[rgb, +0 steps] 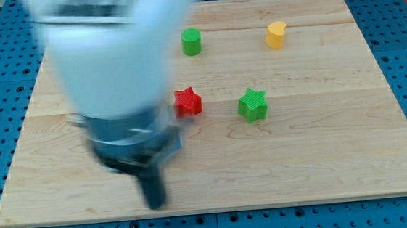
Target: Keep red star and green star parallel to each other
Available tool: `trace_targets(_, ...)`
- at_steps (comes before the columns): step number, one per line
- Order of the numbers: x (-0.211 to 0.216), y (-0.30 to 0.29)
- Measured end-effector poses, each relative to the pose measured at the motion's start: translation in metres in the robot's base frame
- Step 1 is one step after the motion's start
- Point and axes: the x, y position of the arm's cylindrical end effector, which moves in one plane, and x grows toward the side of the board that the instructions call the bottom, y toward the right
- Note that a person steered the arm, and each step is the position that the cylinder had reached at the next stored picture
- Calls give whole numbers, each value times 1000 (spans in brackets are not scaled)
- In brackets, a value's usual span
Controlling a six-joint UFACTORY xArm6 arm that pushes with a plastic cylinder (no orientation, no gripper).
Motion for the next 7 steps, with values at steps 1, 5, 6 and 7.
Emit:
trace_targets(1, -31, -65)
trace_targets(5, -43, 50)
trace_targets(6, -46, 101)
trace_targets(7, -50, 124)
